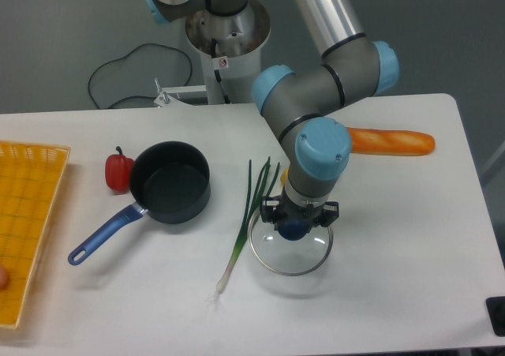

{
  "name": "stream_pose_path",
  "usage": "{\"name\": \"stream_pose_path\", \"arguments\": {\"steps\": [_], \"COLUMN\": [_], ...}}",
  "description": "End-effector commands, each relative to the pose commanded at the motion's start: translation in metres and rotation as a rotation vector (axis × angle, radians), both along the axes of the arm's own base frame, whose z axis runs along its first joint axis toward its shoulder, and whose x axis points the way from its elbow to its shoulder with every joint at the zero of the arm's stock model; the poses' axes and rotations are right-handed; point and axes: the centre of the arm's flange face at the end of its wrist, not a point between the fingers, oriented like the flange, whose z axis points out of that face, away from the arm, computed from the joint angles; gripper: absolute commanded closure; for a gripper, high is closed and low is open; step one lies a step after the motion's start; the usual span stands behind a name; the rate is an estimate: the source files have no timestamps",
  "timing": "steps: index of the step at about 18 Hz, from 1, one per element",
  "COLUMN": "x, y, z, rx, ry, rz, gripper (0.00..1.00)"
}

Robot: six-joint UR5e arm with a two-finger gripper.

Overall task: Place the lid on the table
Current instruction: 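Lower the glass lid onto the table beside the green onion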

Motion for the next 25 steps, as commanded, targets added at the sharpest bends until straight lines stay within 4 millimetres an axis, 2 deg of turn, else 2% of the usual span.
{"name": "stream_pose_path", "arguments": {"steps": [12,25], "x": [-0.012,-0.017], "y": [0.006,0.008], "z": [-0.021,-0.038], "rx": [0.017,0.007], "ry": [0.026,0.026], "rz": [-0.04,-0.042], "gripper": [0.59,0.59]}}
